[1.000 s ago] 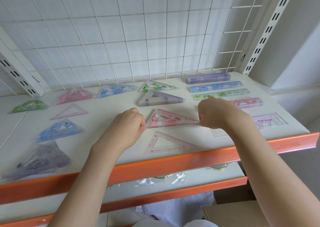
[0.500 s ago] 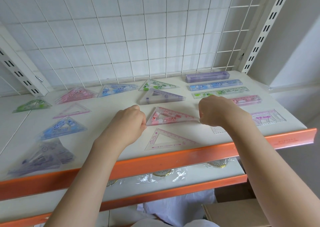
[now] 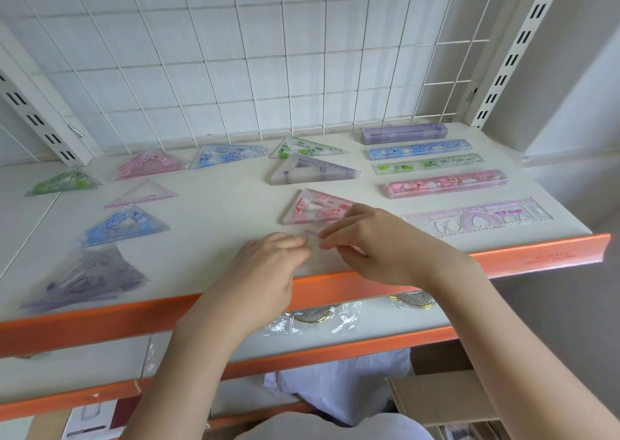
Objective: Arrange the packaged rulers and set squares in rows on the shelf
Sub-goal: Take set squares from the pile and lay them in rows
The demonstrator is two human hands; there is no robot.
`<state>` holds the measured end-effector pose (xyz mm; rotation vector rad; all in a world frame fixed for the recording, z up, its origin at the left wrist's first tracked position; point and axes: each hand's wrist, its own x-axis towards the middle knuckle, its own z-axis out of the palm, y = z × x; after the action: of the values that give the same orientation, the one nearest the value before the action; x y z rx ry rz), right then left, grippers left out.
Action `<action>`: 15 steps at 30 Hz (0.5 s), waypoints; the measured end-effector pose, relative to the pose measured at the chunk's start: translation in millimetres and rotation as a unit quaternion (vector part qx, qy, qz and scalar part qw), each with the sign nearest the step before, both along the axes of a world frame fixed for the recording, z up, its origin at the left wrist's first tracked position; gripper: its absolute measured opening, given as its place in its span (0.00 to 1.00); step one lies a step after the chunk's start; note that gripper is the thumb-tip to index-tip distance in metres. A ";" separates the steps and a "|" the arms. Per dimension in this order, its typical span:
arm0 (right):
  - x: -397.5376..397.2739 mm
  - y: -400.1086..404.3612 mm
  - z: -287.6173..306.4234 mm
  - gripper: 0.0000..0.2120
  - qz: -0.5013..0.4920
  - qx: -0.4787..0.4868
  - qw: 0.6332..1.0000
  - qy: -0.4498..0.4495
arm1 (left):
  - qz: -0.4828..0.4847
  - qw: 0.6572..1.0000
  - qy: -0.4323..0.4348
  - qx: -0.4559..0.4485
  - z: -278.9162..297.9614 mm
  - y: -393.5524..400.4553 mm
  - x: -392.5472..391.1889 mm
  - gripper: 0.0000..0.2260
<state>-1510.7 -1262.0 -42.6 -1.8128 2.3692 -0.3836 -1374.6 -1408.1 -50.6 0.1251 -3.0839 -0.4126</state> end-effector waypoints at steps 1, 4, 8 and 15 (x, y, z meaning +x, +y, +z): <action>-0.5 1.5 -3.6 0.17 -0.004 0.005 1.000 0.013 | 0.004 1.000 -0.013 0.000 -1.4 2.1 1.3 0.24; -1.4 7.2 -9.2 0.21 -0.013 -0.001 0.999 0.032 | 0.011 0.998 -0.054 0.000 -1.2 7.3 0.4 0.29; -3.8 11.0 -9.7 0.25 0.000 0.002 0.999 0.032 | 0.020 0.999 -0.049 -0.007 1.3 12.8 -1.0 0.31; -6.7 10.3 -1.5 0.20 0.003 -0.024 0.999 0.029 | 0.043 0.999 -0.015 0.004 10.3 13.5 -1.1 0.29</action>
<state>-1517.3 -1251.7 -44.1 -1.8753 2.4127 -0.3958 -1375.7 -1394.5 -40.3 0.2668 -3.0919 -0.4235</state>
